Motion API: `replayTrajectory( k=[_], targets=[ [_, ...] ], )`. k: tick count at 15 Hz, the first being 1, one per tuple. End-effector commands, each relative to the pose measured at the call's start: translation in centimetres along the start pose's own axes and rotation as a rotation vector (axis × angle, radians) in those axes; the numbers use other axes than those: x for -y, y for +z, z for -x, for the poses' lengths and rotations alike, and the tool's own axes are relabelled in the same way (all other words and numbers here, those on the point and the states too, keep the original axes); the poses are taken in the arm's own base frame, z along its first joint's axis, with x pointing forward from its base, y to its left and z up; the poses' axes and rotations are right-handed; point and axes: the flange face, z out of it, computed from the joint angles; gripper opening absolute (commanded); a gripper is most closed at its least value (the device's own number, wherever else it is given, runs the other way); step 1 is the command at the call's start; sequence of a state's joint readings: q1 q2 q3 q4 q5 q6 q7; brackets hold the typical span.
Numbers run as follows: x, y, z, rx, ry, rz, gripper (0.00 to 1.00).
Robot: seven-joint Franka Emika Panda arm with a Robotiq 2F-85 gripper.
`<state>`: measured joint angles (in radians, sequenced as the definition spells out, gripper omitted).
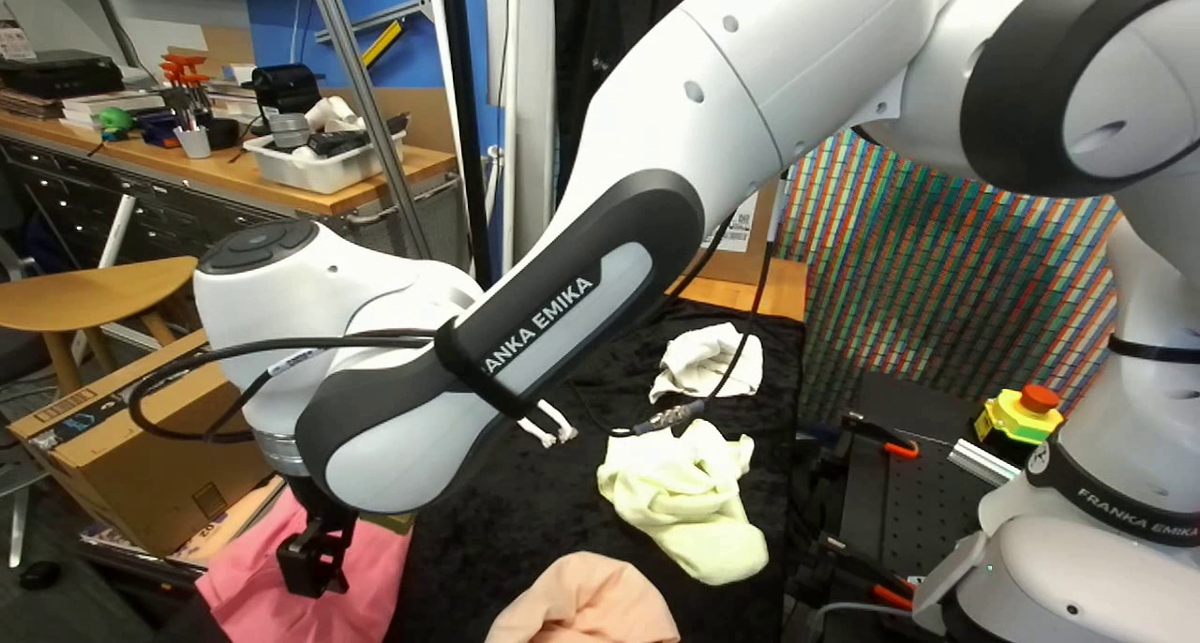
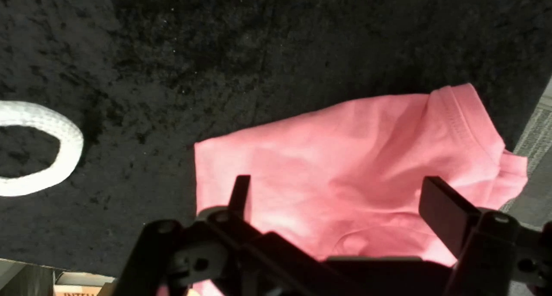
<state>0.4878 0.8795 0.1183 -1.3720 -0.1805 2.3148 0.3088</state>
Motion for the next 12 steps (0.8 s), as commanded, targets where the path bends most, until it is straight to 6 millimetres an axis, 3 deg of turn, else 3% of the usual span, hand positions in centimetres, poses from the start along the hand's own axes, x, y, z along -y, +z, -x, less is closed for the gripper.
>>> replayTrajectory(
  k=[1, 6, 12],
  targets=[
    [0.1, 1.5, -1.1, 0.007, -0.012, -0.014, 1.00],
    [-0.4, 3.7, -1.1, 0.032, 0.020, -0.049, 1.00],
    [-1.2, 3.7, -1.8, 0.034, 0.069, -0.116, 1.00]
  ],
)
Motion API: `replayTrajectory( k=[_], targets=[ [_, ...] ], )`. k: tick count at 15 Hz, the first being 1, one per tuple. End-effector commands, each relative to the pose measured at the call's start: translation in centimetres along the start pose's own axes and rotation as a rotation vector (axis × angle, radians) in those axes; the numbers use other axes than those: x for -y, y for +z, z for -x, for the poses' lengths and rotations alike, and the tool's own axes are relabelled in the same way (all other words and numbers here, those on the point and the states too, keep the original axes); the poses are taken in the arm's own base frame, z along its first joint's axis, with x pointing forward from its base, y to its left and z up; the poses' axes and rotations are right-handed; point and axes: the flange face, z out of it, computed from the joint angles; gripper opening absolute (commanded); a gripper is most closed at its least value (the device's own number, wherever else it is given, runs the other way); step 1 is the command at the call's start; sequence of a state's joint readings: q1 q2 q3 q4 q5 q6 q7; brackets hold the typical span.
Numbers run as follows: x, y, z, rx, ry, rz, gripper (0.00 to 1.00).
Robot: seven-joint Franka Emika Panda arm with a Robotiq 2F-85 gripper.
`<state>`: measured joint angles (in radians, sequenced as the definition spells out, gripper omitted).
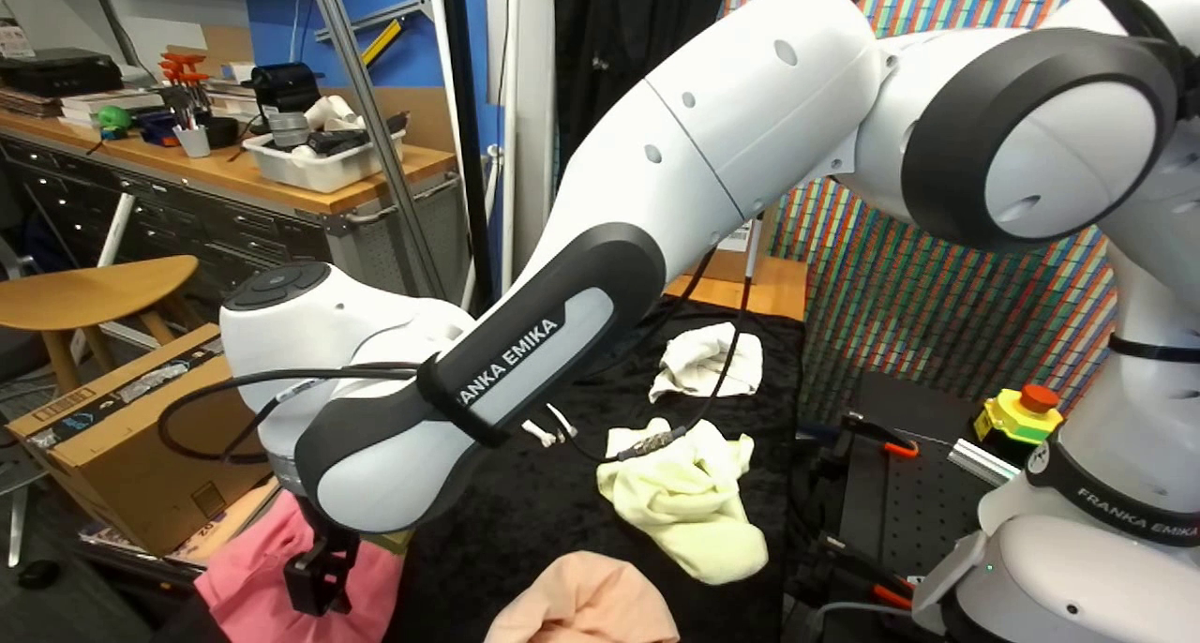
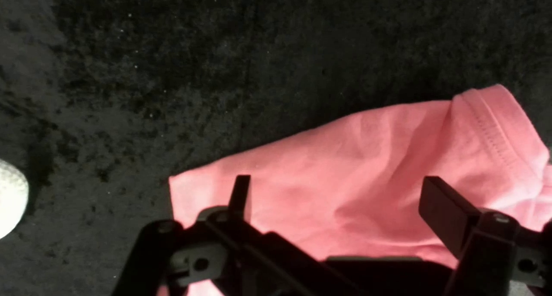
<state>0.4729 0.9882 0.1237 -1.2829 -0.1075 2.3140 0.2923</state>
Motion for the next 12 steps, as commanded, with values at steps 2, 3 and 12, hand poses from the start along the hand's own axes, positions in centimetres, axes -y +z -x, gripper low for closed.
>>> replayTrajectory(
  k=[2, 3, 12],
  targets=[
    [-1.1, -0.6, -1.4, -0.003, 0.031, -0.079, 1.00],
    [-1.4, -0.6, -1.5, -0.002, 0.039, -0.088, 1.00],
    [-3.9, 1.1, -1.8, 0.021, 0.070, -0.109, 1.00]
  ],
)
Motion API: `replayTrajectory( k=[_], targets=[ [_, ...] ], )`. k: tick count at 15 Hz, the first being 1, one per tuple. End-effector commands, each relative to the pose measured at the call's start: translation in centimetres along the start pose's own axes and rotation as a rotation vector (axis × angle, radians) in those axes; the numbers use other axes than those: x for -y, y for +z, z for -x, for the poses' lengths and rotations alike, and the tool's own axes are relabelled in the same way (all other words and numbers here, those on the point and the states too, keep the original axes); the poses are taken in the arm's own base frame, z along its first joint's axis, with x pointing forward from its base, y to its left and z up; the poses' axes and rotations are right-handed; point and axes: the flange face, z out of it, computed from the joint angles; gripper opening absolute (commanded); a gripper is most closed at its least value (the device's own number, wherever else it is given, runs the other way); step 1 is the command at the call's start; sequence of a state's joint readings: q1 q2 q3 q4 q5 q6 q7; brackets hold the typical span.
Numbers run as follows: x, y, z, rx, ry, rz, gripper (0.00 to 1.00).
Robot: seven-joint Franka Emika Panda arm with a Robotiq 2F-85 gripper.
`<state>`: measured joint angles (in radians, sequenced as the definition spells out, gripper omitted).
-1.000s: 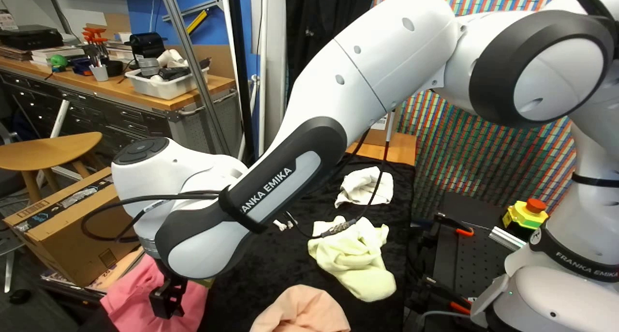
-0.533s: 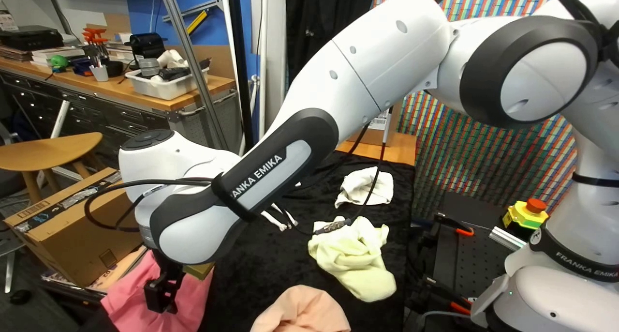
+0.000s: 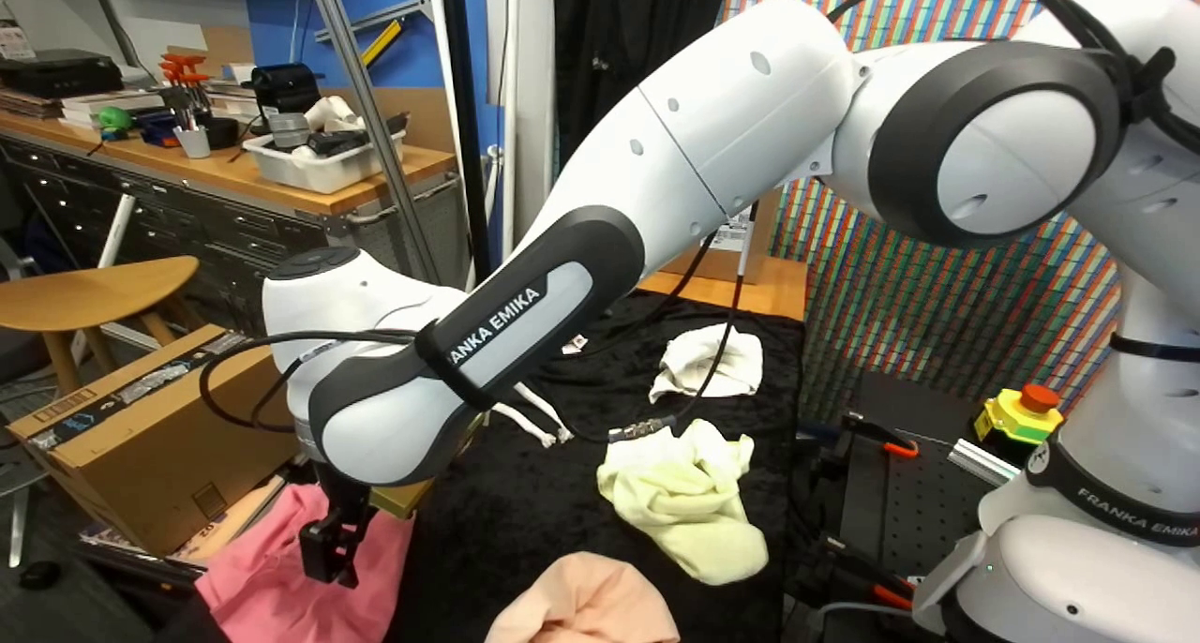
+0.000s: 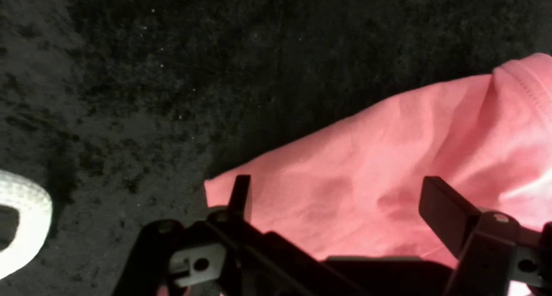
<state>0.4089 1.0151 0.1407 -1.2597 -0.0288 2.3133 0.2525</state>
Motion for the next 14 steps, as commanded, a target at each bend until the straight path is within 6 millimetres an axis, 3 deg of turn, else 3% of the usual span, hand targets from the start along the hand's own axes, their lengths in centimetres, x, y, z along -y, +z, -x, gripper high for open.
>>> replayTrajectory(
  k=[1, 8, 14],
  targets=[
    [-0.3, 0.5, -0.8, 0.006, 0.000, -0.043, 1.00],
    [-0.1, 0.7, -1.2, 0.003, -0.003, -0.059, 1.00],
    [-1.9, -0.4, -2.3, -0.014, 0.001, -0.042, 1.00]
  ],
)
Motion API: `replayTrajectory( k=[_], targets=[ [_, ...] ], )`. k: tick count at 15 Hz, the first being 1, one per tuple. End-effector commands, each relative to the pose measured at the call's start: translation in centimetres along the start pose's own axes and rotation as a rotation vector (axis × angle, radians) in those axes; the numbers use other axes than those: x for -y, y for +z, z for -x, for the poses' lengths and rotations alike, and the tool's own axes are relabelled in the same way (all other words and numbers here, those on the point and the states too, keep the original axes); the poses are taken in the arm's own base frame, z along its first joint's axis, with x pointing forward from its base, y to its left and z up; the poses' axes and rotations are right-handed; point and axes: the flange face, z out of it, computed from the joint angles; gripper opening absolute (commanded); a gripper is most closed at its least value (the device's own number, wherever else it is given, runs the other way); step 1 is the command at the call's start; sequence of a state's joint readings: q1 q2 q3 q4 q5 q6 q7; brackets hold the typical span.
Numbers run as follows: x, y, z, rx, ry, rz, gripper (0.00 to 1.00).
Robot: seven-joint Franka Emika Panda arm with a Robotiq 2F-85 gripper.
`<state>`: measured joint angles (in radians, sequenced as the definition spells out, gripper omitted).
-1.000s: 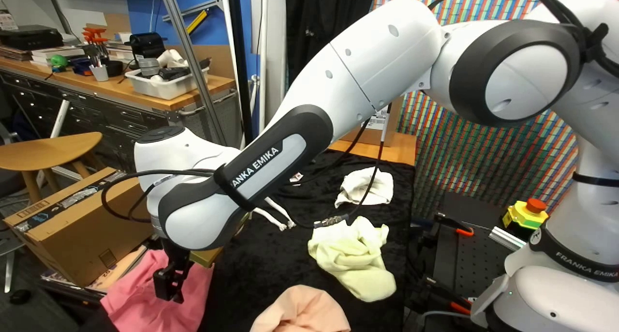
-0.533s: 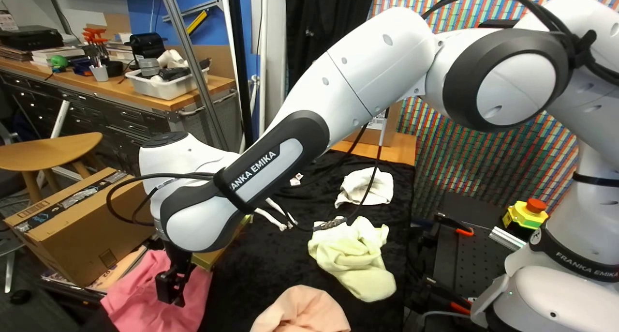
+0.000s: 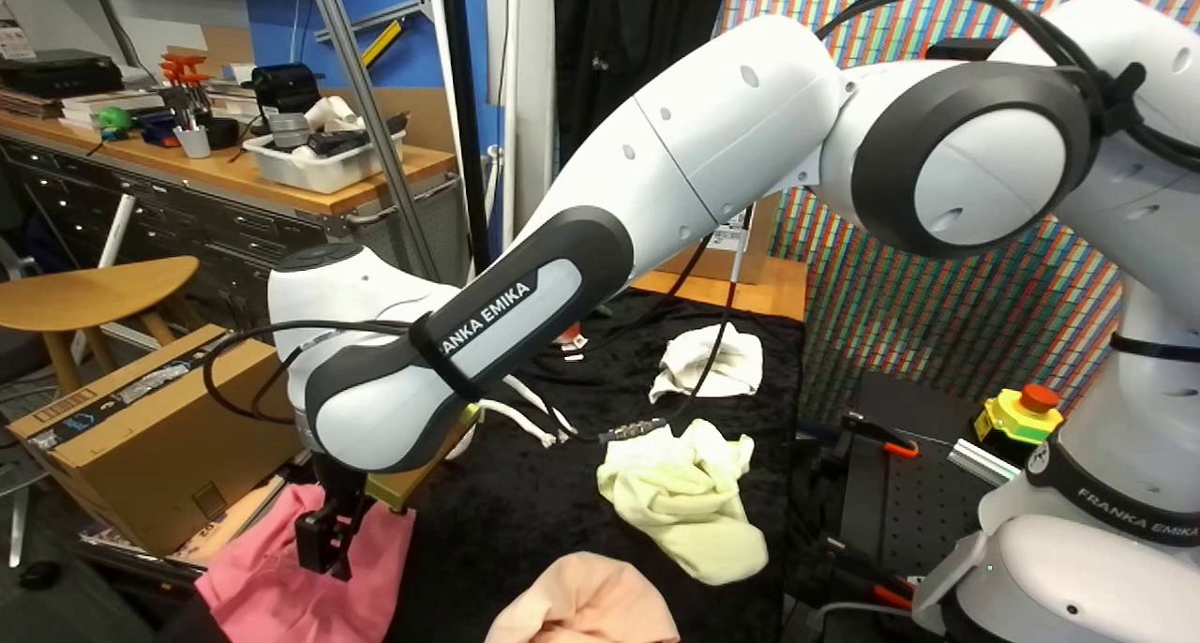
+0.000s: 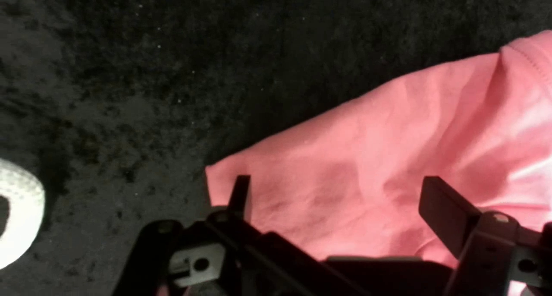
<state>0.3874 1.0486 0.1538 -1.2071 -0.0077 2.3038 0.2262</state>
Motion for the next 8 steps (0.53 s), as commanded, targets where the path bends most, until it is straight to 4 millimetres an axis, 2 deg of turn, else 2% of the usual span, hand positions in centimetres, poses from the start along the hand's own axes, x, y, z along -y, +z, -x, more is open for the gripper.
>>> replayTrajectory(
  k=[1, 8],
  targets=[
    [-1.3, -0.6, -1.4, -0.011, -0.006, -0.010, 1.00],
    [-3.4, 0.8, -1.6, 0.010, 0.001, -0.007, 1.00]
  ],
)
